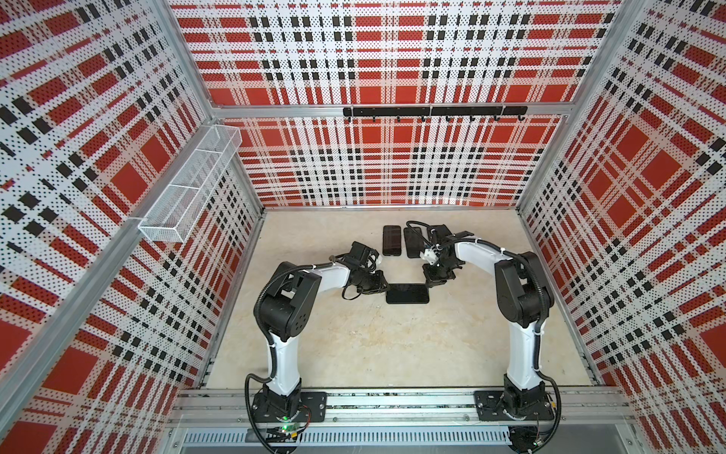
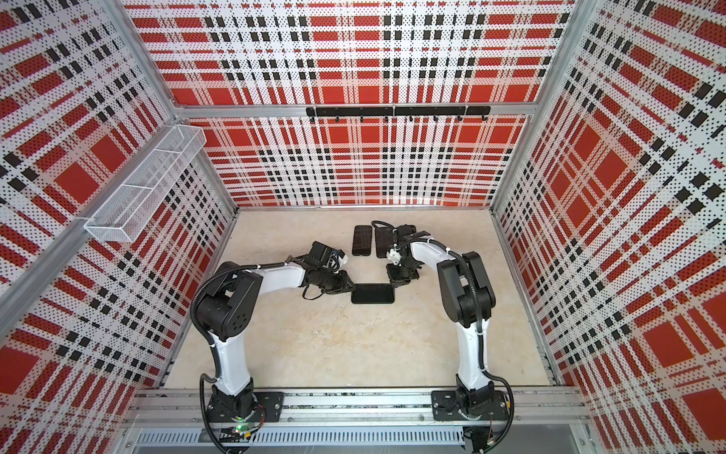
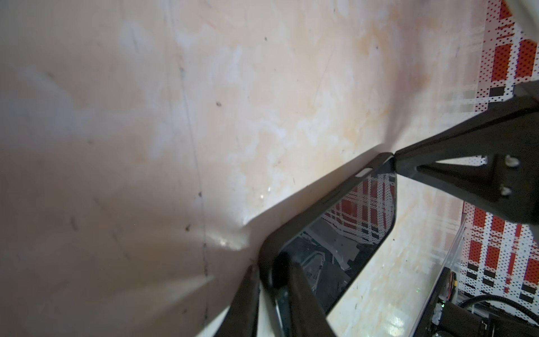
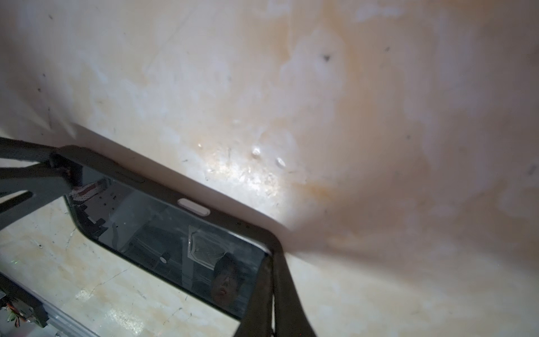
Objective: Put the phone into the phone case
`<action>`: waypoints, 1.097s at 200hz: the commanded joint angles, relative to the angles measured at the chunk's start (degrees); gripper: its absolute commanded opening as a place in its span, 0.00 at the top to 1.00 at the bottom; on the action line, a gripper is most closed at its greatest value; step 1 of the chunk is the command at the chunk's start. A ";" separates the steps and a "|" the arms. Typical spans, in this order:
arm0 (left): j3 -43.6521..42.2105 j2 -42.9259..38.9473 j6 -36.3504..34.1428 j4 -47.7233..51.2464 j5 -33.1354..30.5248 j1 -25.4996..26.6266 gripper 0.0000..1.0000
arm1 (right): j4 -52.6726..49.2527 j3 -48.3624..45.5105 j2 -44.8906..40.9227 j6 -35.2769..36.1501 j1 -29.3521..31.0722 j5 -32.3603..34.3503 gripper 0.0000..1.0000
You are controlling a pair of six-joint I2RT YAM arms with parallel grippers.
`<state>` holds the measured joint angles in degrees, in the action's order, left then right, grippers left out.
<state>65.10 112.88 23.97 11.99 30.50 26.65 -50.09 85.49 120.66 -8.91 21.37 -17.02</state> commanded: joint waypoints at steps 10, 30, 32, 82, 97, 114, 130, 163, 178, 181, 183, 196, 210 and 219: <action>0.69 1.90 -1.03 0.32 -1.30 0.77 0.78 | 5.86 -7.34 12.65 -0.60 5.22 0.92 0.94; 0.73 1.77 -1.16 0.39 -1.55 0.71 0.78 | 6.14 -7.53 11.85 -0.59 5.27 0.74 0.95; 0.73 1.74 -1.19 0.49 -1.58 0.64 0.78 | 6.16 -7.49 11.61 -0.63 5.27 0.80 0.95; 1.25 1.55 -2.30 1.86 -3.83 -0.09 0.79 | -0.62 -0.68 0.02 0.00 4.18 7.55 0.83; 1.52 1.40 -2.52 2.66 -5.28 -0.18 0.78 | -2.96 1.46 -2.25 0.49 3.64 9.46 0.79; 1.69 1.38 -2.52 3.00 -6.04 -0.26 0.78 | -4.72 2.65 -3.63 1.07 3.15 10.77 0.72; 1.78 1.55 -3.97 3.22 -6.48 -0.31 0.78 | -5.29 2.77 -4.05 1.62 2.84 11.47 0.66; 1.92 1.79 -4.27 3.39 -6.94 -0.34 0.78 | -4.55 2.91 -2.55 2.73 2.80 9.63 0.56; 1.96 1.95 -4.27 3.46 -7.01 -0.32 0.79 | -3.70 2.97 -1.62 3.01 2.75 7.28 0.57; 1.98 1.98 -4.23 3.47 -6.97 -0.36 0.78 | -3.51 2.93 -1.43 3.09 2.86 6.85 0.57; 1.97 1.92 -4.27 3.48 -6.95 -0.30 0.79 | -3.35 2.93 -1.34 3.08 2.89 6.41 0.58; 1.98 2.06 -4.23 3.46 -7.02 -0.26 0.78 | -2.62 3.01 -0.66 3.49 2.94 4.03 0.59; 1.96 2.30 -4.28 3.48 -7.03 -0.28 0.78 | -1.83 3.01 0.11 3.64 3.06 2.02 0.59; 1.99 2.32 -4.35 3.48 -6.95 -0.24 0.78 | -1.58 3.25 0.92 3.95 3.04 1.57 0.60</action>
<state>66.72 113.19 20.75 13.17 26.09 26.65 -52.88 87.39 119.11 -6.55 24.23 -11.53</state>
